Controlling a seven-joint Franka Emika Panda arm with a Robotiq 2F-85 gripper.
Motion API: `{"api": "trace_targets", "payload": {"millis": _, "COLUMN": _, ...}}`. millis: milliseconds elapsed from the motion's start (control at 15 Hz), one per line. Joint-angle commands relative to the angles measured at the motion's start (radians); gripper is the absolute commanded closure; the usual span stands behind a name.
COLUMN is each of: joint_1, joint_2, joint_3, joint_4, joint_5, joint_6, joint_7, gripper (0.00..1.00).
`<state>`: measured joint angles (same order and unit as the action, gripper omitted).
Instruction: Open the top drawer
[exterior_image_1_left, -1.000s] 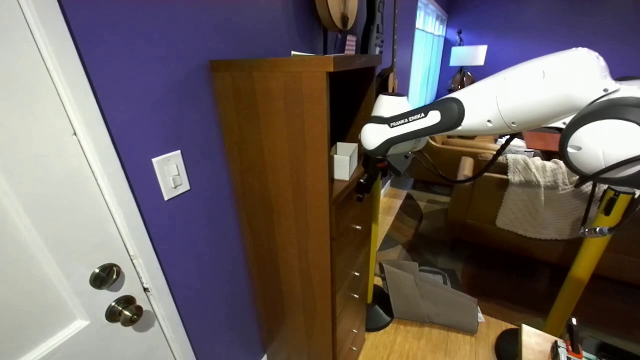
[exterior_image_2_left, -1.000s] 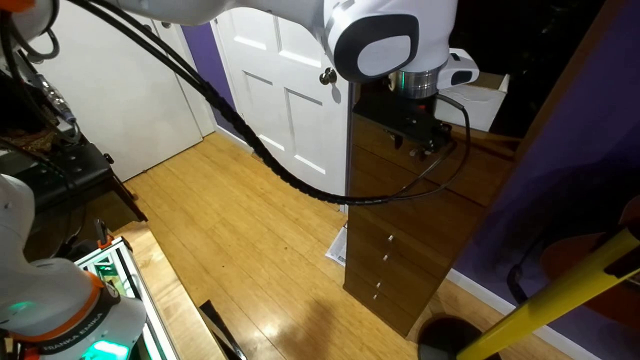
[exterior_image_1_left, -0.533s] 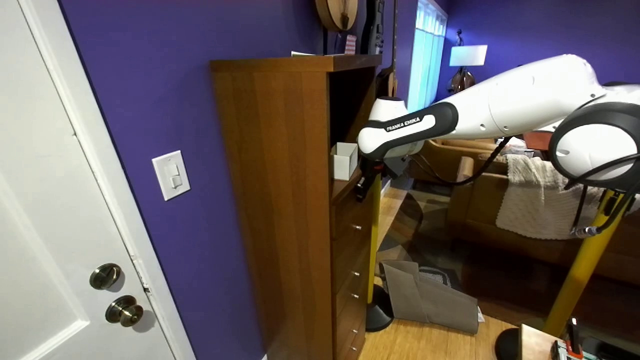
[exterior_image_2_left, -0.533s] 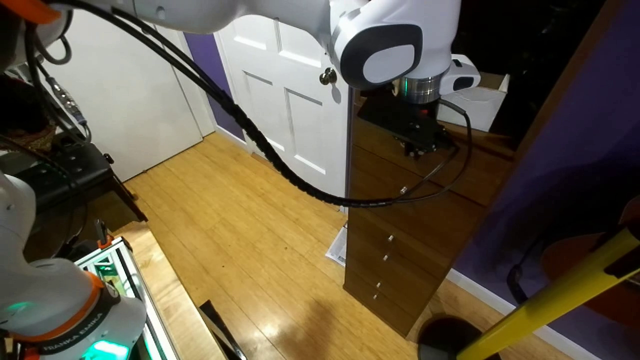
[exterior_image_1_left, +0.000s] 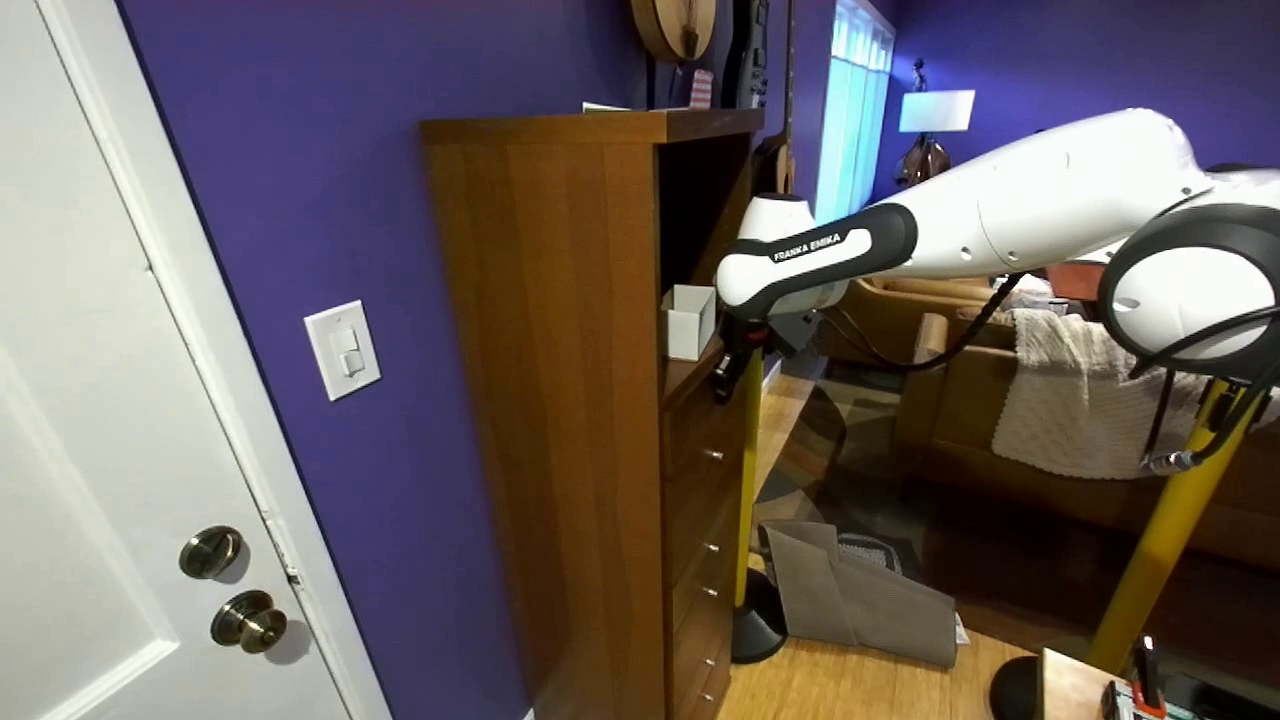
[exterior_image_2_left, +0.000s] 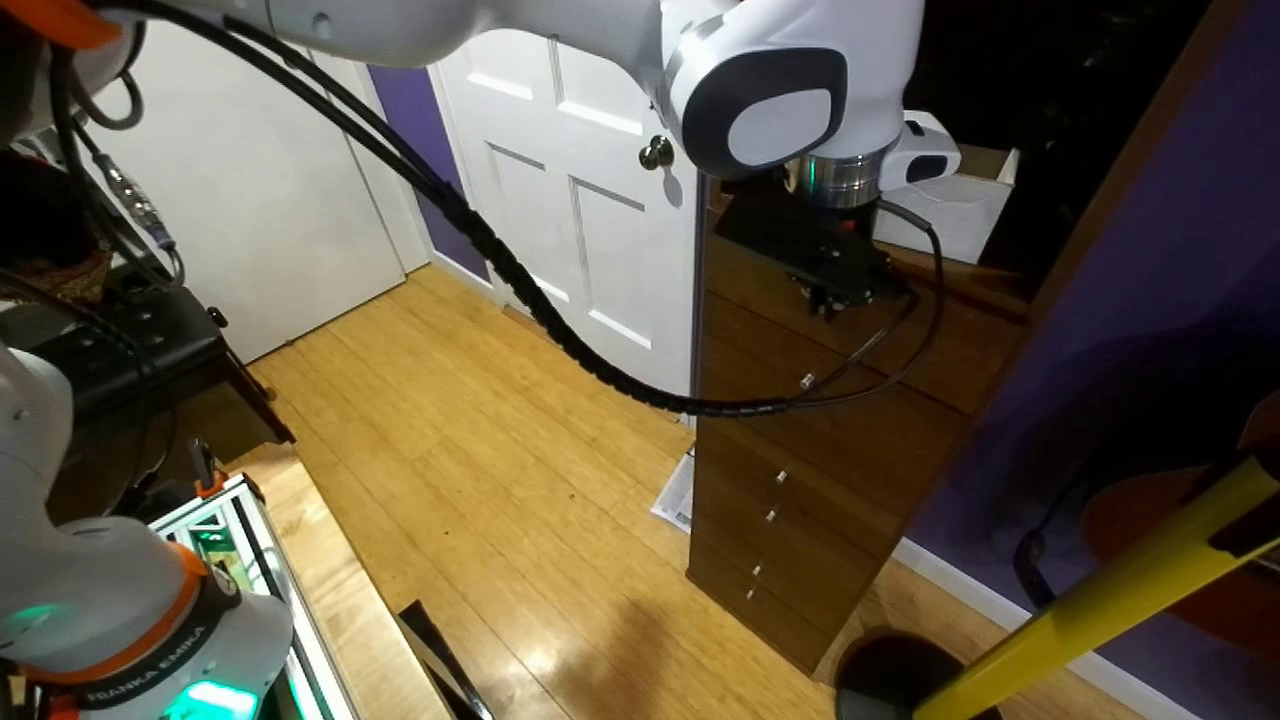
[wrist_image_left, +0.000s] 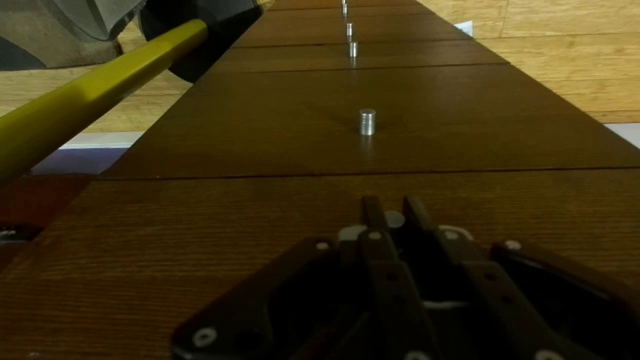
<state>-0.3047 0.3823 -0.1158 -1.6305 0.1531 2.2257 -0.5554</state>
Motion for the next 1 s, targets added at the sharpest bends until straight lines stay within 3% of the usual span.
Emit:
{"api": "trace_targets", "payload": {"millis": 0, "joint_1": -0.021, "joint_2": -0.02, "joint_3": -0.002, "joint_4": -0.034, "joint_5": -0.025, "joint_6": -0.066, "joint_7": -0.011, "gripper": 0.96}}
{"api": "trace_targets", "payload": {"millis": 333, "joint_1": -0.029, "joint_2": -0.092, "joint_3": -0.027, "joint_4": -0.149, "joint_5": -0.052, "joint_6": -0.069, "joint_7": -0.017, "gripper": 0.96}}
{"api": "trace_targets", "payload": {"millis": 933, "joint_1": -0.042, "joint_2": -0.282, "joint_3": -0.098, "joint_4": -0.433, "joint_5": -0.048, "joint_6": -0.032, "joint_7": -0.162, "gripper": 0.96}}
